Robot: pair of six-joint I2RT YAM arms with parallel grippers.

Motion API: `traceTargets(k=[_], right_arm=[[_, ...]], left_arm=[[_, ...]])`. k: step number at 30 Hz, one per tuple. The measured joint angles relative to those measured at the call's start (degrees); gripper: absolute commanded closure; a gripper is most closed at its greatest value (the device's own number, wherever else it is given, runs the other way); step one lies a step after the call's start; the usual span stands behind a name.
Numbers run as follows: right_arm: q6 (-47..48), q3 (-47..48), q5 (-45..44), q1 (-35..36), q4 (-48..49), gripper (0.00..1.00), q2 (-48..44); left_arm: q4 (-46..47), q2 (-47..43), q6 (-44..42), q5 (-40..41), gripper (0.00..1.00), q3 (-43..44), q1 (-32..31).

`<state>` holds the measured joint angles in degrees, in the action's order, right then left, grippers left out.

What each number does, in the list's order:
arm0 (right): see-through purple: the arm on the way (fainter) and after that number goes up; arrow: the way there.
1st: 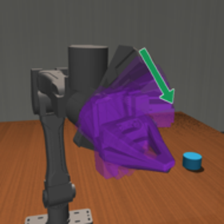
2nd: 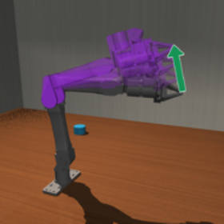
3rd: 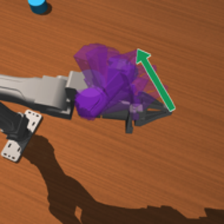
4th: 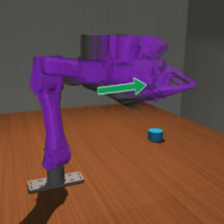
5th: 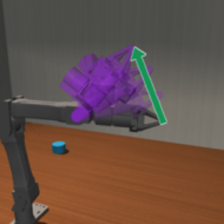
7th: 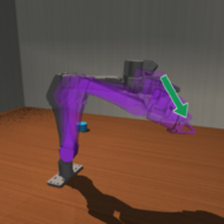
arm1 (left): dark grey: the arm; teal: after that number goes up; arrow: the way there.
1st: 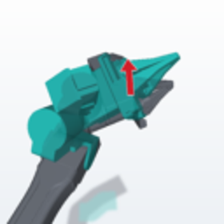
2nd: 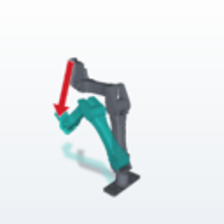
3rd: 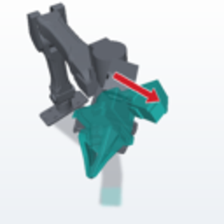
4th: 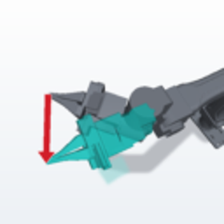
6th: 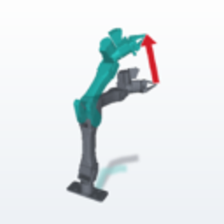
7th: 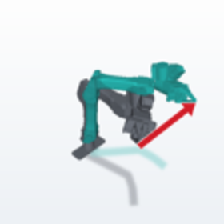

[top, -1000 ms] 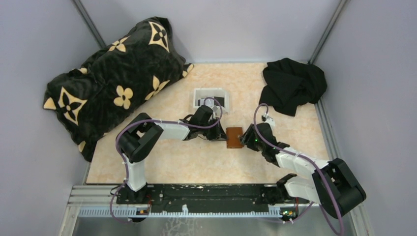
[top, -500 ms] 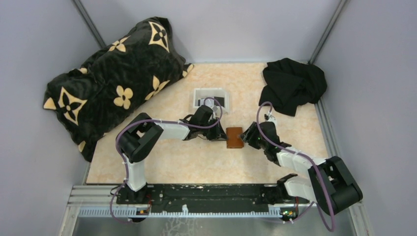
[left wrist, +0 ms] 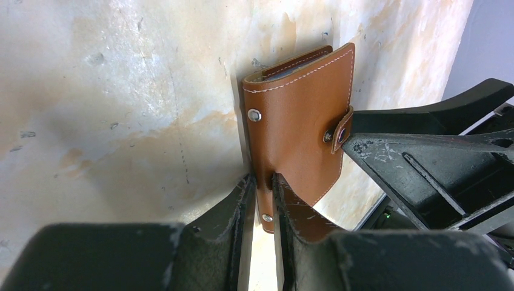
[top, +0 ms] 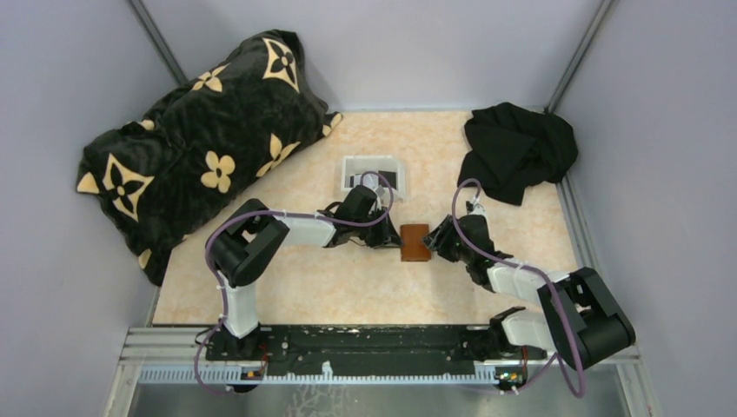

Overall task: Put the credit cards into the card holder
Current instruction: Close the card holder at the center of the board.

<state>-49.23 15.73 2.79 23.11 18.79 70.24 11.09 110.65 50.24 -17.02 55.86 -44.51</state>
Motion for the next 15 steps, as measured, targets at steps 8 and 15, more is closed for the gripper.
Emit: traceTargets(k=[8, 15], right_arm=[[-0.37, -0.98, 0.39, -0.02, 1.49, 0.6, 0.09], [-1.14, -1.11, 1.18, -0.04, 3.98, 0.6, 1.64]], left_arm=[[0.07, 0.24, 0.0, 0.0, 0.75, 0.24, 0.02], [0.24, 0.33, -0.02, 0.0, 0.75, 0.24, 0.04]])
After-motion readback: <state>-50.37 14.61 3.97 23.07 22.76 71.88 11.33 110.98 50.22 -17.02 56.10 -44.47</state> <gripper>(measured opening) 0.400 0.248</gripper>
